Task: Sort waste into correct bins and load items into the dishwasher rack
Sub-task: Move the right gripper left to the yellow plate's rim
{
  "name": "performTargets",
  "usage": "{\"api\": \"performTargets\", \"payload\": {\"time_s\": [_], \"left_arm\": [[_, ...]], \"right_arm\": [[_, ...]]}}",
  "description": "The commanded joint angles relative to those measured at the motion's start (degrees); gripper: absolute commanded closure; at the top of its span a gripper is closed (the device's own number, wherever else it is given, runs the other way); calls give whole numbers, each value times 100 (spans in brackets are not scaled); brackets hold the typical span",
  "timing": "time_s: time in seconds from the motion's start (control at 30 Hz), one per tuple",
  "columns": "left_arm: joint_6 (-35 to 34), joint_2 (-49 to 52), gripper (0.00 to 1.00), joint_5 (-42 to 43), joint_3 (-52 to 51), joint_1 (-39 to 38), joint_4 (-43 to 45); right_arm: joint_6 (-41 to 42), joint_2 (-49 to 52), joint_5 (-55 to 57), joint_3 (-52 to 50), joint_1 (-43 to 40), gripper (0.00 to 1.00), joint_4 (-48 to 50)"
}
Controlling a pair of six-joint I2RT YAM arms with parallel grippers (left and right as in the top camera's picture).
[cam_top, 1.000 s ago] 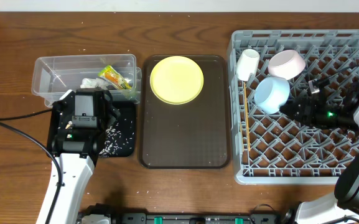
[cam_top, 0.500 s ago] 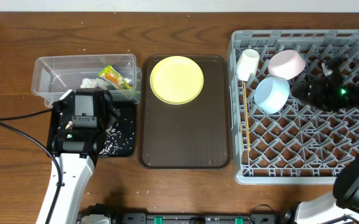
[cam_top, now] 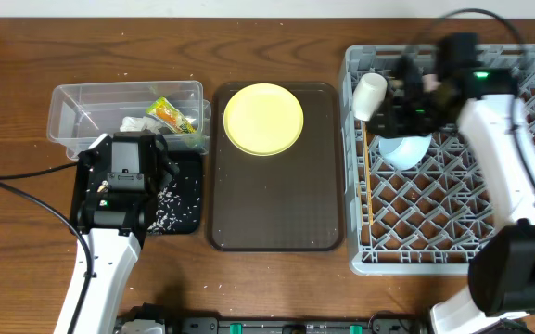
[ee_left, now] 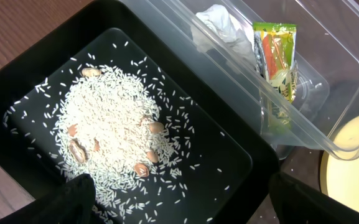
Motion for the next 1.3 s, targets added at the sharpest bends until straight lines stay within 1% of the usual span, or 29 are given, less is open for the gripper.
{"api": "performTargets", "payload": {"time_s": [0.0, 0.23, 0.4, 0.43, 0.5, 0.57, 0.67, 0.8, 0.87, 0.9, 1.07, 1.27], "left_arm": [[-31, 22, 8, 28, 146, 24, -7], [-31, 22, 8, 28, 146, 24, -4], [-31, 22, 8, 28, 146, 24, 9], [-31, 22, 8, 28, 146, 24, 9], [-31, 22, 8, 28, 146, 24, 11], [-31, 22, 8, 28, 146, 24, 11], [-31, 22, 8, 28, 146, 24, 11], [-31, 22, 8, 28, 146, 24, 11], [-31, 22, 8, 28, 146, 24, 11], [-31, 22, 8, 28, 146, 24, 11], [-31, 22, 8, 28, 146, 24, 13], [-31, 22, 8, 28, 146, 24, 13]], "right_arm": [[540, -13, 785, 103, 643, 66, 260], [695, 57, 1506, 7, 1950, 67, 1377], [695, 291, 2164, 7, 2616, 67, 1860], [693, 372, 2317, 7, 2728, 66, 1950], [693, 555, 2594, 7, 2927, 61, 2151], [691, 769, 2778, 7, 3080, 59, 2371], [693, 1082, 2802, 7, 3200, 53, 2643], [691, 1530, 2806, 7, 3265, 50, 2846], [693, 1735, 2802, 7, 3265, 45, 2951], [693, 1825, 2802, 7, 3265, 44, 2997], [693, 2192, 2800, 7, 3265, 44, 3200], [693, 2291, 2800, 7, 3276, 43, 3211]]}}
